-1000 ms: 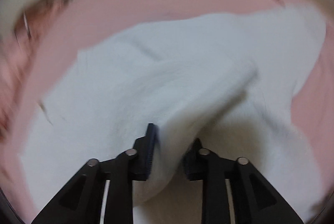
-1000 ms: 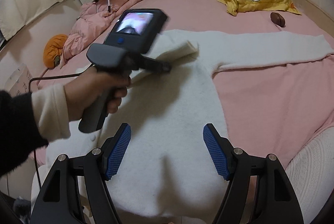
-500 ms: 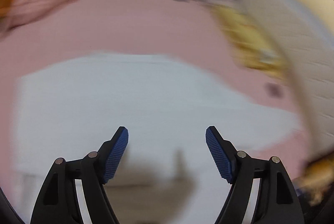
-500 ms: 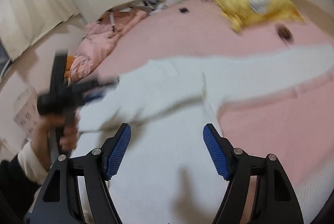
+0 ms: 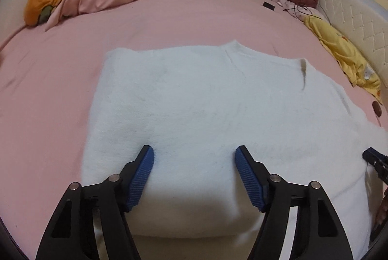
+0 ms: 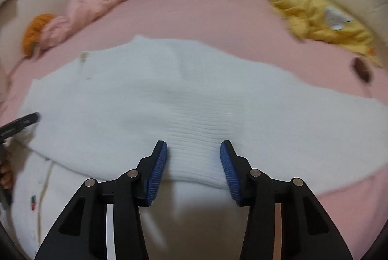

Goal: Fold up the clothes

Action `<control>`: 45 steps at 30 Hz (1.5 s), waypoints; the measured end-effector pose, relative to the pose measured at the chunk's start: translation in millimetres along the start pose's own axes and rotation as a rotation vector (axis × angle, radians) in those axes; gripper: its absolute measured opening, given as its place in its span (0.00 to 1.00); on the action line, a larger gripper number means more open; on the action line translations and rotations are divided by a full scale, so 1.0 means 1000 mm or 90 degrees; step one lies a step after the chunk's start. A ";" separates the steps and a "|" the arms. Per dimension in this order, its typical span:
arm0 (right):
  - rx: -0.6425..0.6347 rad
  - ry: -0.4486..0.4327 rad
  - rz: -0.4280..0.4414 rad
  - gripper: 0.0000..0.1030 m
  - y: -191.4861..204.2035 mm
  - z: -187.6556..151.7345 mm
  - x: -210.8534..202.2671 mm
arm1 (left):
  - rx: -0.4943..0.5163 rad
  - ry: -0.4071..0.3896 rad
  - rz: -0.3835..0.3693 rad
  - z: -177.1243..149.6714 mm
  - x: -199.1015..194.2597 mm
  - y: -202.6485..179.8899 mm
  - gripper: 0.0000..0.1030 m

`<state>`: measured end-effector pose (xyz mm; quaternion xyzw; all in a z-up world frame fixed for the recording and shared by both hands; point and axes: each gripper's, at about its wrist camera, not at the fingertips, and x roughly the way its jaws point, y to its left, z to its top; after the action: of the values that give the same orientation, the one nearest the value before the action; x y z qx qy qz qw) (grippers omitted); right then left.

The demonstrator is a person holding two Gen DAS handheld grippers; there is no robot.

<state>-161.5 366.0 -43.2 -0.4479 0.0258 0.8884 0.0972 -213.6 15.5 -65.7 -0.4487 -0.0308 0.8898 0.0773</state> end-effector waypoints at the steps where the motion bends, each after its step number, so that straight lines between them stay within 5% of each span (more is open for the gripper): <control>1: 0.005 -0.001 -0.030 0.45 -0.001 0.000 -0.003 | -0.003 -0.004 0.007 0.003 -0.003 -0.001 0.64; 7: 0.009 -0.005 0.019 0.48 0.016 -0.002 0.003 | 0.043 0.007 0.024 0.004 0.010 -0.027 0.75; 12: 0.013 -0.009 0.059 0.48 0.030 -0.004 0.008 | 0.000 0.017 0.060 0.006 0.008 -0.002 0.76; 16: 0.049 -0.025 -0.057 0.48 0.012 -0.006 -0.014 | -0.044 0.004 0.092 0.009 -0.017 0.017 0.76; 19: 0.017 -0.046 0.001 0.51 0.027 -0.008 -0.023 | 0.024 0.003 0.082 -0.001 -0.020 -0.004 0.76; 22: -0.050 -0.009 0.020 0.62 0.038 -0.022 -0.007 | 0.045 0.021 0.087 -0.014 -0.011 -0.002 0.76; 24: -0.018 -0.013 -0.005 0.62 0.021 -0.023 -0.010 | 0.051 0.031 0.094 -0.020 -0.007 0.004 0.76; 28: 0.056 0.011 -0.092 0.62 -0.009 -0.023 -0.032 | 0.056 0.027 0.196 -0.011 -0.031 0.012 0.76; 35: 0.056 -0.026 -0.037 0.64 0.012 -0.033 -0.136 | -0.039 0.057 0.110 -0.031 -0.110 0.006 0.76; 45: -0.005 0.054 0.002 0.64 0.057 -0.106 -0.229 | -0.013 0.169 0.033 -0.141 -0.175 -0.065 0.77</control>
<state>43.5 262.5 74.6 -0.4852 0.0269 0.8690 0.0929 8.9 48.4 -2.6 -0.5640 -0.0180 0.8239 0.0530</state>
